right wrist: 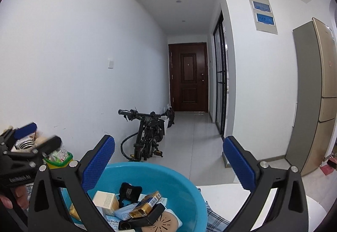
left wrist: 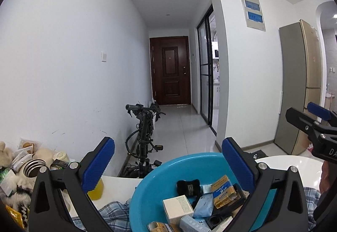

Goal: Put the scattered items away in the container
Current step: 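Open both tools to release the items into the basin, then withdraw both tools from the basin back toward the remaining items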

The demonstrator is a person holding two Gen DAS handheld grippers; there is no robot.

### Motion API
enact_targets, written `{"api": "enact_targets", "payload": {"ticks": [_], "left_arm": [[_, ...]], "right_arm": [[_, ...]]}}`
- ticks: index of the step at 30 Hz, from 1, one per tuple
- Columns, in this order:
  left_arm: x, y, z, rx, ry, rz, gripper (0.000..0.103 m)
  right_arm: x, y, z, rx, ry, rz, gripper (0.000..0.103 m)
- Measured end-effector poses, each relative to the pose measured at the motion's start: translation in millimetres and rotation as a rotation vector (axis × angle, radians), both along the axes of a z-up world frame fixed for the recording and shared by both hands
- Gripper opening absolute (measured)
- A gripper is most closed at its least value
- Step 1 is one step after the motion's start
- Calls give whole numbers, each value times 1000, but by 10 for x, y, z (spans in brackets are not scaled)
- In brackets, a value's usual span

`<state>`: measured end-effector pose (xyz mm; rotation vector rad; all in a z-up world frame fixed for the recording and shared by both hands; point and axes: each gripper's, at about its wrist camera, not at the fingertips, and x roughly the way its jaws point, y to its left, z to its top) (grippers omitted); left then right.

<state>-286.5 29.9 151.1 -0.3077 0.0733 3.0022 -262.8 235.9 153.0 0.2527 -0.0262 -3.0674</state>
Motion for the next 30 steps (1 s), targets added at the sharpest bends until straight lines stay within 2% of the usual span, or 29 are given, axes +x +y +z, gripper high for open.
{"api": "enact_targets", "payload": {"ticks": [3, 8, 21, 30], "left_arm": [[94, -22, 48, 18, 40, 5, 103], [173, 19, 92, -2, 55, -12, 103], [188, 108, 74, -30, 23, -39, 103], [241, 78, 92, 14, 25, -55, 103]], "right_arm": [[-1, 11, -16, -4, -4, -3, 102], [20, 12, -26, -1, -8, -1, 102], [36, 8, -16, 4, -4, 6, 102], [46, -8, -16, 16, -6, 16, 102]]}}
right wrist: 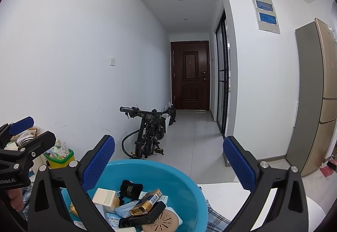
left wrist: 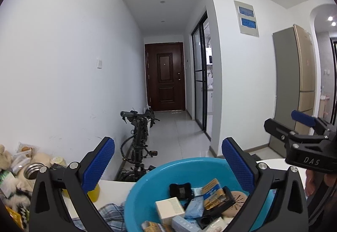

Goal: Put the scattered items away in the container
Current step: 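Withdraw both tools from the basin back toward the remaining items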

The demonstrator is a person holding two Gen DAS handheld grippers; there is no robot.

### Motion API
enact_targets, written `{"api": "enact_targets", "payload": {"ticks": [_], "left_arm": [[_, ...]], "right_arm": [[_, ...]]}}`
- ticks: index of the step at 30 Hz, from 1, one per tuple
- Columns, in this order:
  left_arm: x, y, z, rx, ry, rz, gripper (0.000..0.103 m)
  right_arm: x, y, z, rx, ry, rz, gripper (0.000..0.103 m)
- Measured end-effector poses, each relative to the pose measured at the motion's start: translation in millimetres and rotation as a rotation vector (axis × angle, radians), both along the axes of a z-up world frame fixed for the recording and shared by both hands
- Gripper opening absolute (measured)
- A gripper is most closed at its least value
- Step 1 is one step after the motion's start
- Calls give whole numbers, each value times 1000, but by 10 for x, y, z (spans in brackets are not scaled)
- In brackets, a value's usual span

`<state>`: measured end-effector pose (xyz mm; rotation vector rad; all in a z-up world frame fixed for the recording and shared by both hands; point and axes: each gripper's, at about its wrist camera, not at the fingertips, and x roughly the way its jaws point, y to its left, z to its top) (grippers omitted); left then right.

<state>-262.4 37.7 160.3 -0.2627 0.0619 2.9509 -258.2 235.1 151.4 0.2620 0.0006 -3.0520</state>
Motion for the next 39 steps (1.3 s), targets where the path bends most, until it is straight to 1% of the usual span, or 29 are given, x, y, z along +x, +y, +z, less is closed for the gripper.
{"api": "enact_targets", "payload": {"ticks": [2, 7, 11, 14, 17, 19, 22, 26, 29, 31, 33, 39], "left_arm": [[2, 8, -7, 1, -7, -13, 103], [10, 53, -27, -43, -5, 0, 103], [22, 56, -22, -38, -6, -3, 103], [32, 51, -22, -42, -5, -1, 103], [62, 21, -19, -30, 1, -2, 103], [93, 6, -8, -17, 6, -14, 103], [123, -3, -19, -8, 6, -23, 103], [168, 28, -86, -38, -24, -38, 103], [266, 36, -130, -54, -25, -23, 103], [372, 59, -134, -84, -6, -1, 103], [487, 79, -125, -108, 2, -12, 103], [832, 72, -76, -109, 7, -54, 103]], "right_arm": [[0, -5, -13, 6, -3, 0, 102], [5, 10, -31, 13, -7, 8, 102], [14, 30, -40, 20, -8, 7, 102], [35, 87, -17, -5, -7, 11, 102], [73, 161, 35, -51, -3, 28, 102], [109, 194, 59, -60, 4, 23, 102], [158, 197, 54, -43, -2, 14, 102], [246, 153, 44, 4, -11, 10, 102], [354, 134, 55, 3, -10, 19, 102], [426, 117, 66, -2, -7, 25, 102], [509, 87, 68, -4, -6, 33, 102], [758, -4, 64, 10, -14, 64, 102]]}}
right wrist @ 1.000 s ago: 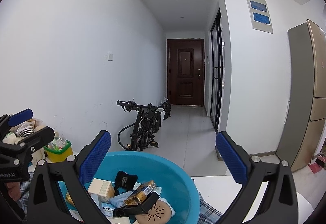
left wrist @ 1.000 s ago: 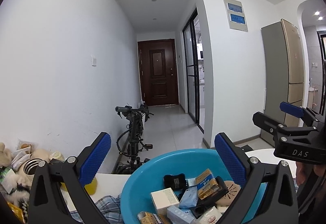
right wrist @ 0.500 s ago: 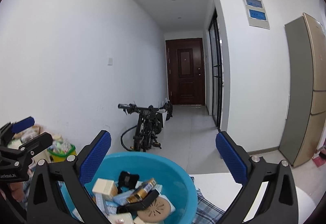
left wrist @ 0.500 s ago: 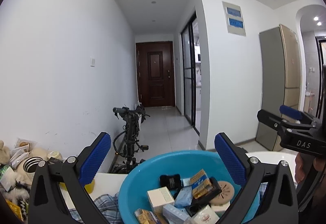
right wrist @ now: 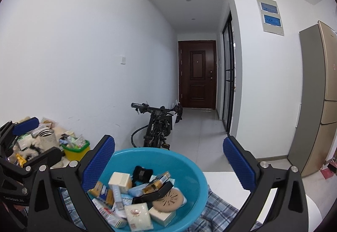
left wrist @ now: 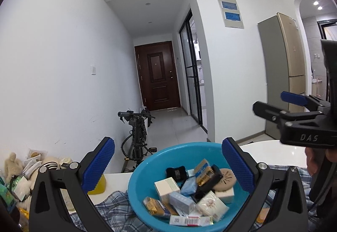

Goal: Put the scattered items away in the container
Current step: 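Withdraw both tools from the basin back toward the remaining items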

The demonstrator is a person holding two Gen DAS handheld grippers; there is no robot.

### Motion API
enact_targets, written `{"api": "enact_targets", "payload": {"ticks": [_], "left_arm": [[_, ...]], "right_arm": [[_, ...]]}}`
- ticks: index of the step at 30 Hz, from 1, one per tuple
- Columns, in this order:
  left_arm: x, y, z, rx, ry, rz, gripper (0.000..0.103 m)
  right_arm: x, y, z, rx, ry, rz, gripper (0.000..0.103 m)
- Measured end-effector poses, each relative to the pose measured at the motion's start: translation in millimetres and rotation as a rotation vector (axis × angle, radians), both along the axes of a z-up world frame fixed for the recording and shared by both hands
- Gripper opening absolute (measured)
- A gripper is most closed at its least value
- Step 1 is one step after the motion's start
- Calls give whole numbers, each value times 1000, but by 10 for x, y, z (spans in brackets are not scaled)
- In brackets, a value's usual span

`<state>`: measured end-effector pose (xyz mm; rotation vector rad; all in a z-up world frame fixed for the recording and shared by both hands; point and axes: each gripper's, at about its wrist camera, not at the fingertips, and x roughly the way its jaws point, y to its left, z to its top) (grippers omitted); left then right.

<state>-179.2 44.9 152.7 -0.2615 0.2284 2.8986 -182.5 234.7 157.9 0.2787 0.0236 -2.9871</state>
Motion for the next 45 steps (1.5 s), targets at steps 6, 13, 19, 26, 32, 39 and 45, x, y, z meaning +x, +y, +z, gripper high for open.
{"api": "enact_targets", "payload": {"ticks": [6, 13, 19, 26, 32, 39, 45], "left_arm": [[218, 2, 10, 20, -64, -50, 103], [536, -12, -25, -4, -78, -51, 103], [801, -111, -17, 21, -81, -32, 103], [1040, -224, 14, 74, -76, -17, 103], [1185, -265, 1, 78, -80, -15, 103], [1249, -241, -78, 53, -108, -18, 103], [1186, -196, -328, 20, -191, -29, 103]], "right_arm": [[271, -55, 26, 14, -6, 19, 102], [615, -68, 17, 24, -6, 23, 102], [862, -34, 0, 3, -8, 19, 102], [1084, -10, -16, -6, -7, 11, 102], [1203, -5, -37, -4, -5, 11, 102], [1269, 3, -135, -2, -33, 14, 102], [1226, 23, -359, -15, -123, 35, 102]]}}
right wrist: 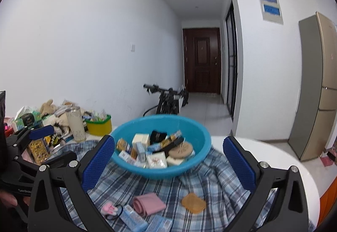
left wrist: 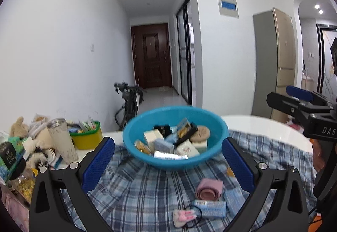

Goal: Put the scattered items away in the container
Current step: 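Withdraw both tools from the basin back toward the remaining items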

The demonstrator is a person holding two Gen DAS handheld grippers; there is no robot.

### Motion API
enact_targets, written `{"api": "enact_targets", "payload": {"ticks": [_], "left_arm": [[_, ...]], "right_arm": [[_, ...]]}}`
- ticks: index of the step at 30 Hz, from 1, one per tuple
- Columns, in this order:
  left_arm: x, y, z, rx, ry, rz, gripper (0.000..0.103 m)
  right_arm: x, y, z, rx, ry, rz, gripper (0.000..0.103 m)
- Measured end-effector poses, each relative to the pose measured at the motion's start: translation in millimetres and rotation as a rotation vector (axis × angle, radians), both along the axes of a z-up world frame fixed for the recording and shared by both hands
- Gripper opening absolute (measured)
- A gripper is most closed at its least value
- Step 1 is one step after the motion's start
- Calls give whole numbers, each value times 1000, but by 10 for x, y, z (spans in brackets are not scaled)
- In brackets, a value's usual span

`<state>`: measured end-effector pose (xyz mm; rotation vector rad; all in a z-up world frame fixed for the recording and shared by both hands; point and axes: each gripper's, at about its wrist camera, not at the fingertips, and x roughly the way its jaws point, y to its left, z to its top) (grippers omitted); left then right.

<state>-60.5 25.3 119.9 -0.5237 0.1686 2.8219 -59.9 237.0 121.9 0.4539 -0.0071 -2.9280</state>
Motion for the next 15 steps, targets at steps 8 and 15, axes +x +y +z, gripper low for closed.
{"api": "enact_targets", "payload": {"ticks": [8, 15], "left_arm": [[-95, 43, -379, -33, -104, 7, 103], [-178, 67, -736, -43, -208, 2, 103]], "right_arm": [[-68, 0, -353, -4, -118, 7, 102], [-99, 31, -591, -18, -191, 8, 102]]}}
